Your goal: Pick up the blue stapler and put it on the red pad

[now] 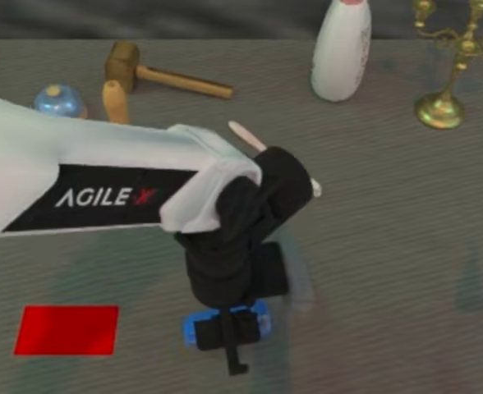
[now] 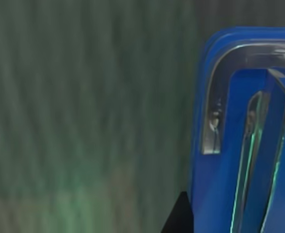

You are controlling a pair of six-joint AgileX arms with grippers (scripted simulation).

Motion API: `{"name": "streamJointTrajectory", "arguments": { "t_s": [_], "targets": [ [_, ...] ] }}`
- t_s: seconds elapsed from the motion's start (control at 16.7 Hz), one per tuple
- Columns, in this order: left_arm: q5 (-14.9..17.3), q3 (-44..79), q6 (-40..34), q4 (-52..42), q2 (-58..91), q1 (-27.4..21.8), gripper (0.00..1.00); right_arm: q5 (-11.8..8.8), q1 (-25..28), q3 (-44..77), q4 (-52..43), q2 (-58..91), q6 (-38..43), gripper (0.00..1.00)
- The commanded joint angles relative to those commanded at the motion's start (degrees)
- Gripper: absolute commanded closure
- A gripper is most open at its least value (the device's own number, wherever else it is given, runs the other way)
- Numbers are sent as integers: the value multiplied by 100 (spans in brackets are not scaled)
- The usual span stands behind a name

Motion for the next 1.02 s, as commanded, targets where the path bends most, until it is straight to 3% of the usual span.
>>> {"name": "streamJointTrajectory", "arguments": {
  "t_s": [0.36,0.72,1.02],
  "targets": [
    [-1,770,-25,-1416,-578,70,100,0,0,0,0,0,0,0],
    [-3,815,-7,-1492,-631,61,100,0,0,0,0,0,0,0],
    [-1,475,922,-1554,-1064,811,100,0,0,0,0,0,0,0]
  ]
}}
